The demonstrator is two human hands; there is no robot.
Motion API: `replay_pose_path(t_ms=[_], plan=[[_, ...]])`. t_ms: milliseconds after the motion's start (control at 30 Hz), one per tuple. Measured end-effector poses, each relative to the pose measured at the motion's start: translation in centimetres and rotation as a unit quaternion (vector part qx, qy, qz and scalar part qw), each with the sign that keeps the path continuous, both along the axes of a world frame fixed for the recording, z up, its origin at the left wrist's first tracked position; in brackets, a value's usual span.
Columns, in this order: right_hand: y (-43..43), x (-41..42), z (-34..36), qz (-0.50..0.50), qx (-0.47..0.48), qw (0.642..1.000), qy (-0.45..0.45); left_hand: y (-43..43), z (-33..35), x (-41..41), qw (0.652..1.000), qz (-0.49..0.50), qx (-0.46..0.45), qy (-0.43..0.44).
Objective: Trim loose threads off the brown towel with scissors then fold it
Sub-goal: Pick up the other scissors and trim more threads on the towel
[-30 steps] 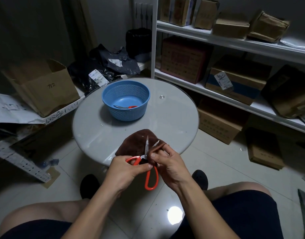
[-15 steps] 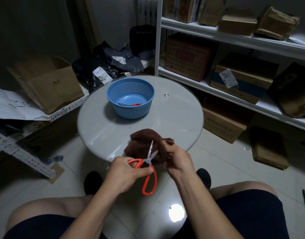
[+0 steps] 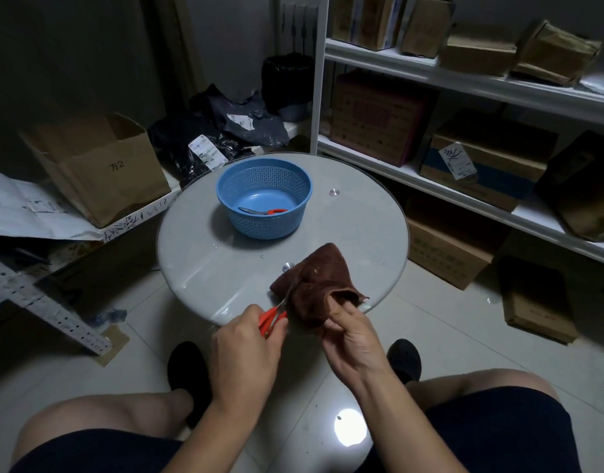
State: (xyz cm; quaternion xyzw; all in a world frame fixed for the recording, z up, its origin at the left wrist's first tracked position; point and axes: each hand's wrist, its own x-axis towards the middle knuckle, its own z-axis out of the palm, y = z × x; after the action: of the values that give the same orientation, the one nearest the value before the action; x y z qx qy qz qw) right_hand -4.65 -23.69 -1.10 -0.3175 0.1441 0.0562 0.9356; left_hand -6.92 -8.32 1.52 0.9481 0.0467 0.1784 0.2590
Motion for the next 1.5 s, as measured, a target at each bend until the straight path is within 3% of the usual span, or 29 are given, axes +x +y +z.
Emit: replay_pose_path(t_ms=[133,367,500,667,733,833,900,1067,1233,1333,1500], plan=[[2.5,-0.6,0.5,0.014,-0.13,0.991,-0.001,-1.0,-0.6,-0.2,0.987,-0.054,0.147,-0.032],[2.0,0.8,1.4,-0.009,-0.187,0.982,-0.009,-1.3,-2.4,-0.4,0.97,-0.083,0.226,-0.045],[1.5,1.0,1.5,-0.006,-0.19,0.982,0.007,-1.0,-1.2,-0.6,0.979,-0.123,0.162,-0.001],[0.8,1.8,1.4,0.005,-0.23,0.973,0.018,-0.1,1.1,0.5,0.996,-0.063,0.037,-0.053],[0.8,1.8,1.4,0.01,-0.234,0.972,0.015,0.3,1.1,1.9,0.999,-0.037,0.007,-0.007],[0.7,1.7,1.5,0.022,-0.233,0.972,0.013,0.8,0.6,3.7,0.984,-0.073,-0.117,0.116],[0.3,1.8,1.6,0.03,-0.233,0.972,0.016,0.9,0.3,4.0,0.974,-0.082,-0.173,0.123],[-0.7,2.4,1.7,0.026,-0.182,0.982,0.044,0.1,1.0,3.5,0.976,-0.112,-0.158,0.1],[-1.2,2.8,2.2,0.046,-0.083,0.994,0.044,-0.2,1.8,4.2,0.969,-0.127,-0.164,0.135],[-1.2,3.0,2.6,0.049,-0.076,0.993,0.07,-0.1,1.8,4.2,0.965,-0.134,-0.173,0.143],[-4.6,4.0,1.9,-0.057,0.011,0.987,0.151,2.1,1.6,3.6,0.964,-0.109,-0.198,0.138]])
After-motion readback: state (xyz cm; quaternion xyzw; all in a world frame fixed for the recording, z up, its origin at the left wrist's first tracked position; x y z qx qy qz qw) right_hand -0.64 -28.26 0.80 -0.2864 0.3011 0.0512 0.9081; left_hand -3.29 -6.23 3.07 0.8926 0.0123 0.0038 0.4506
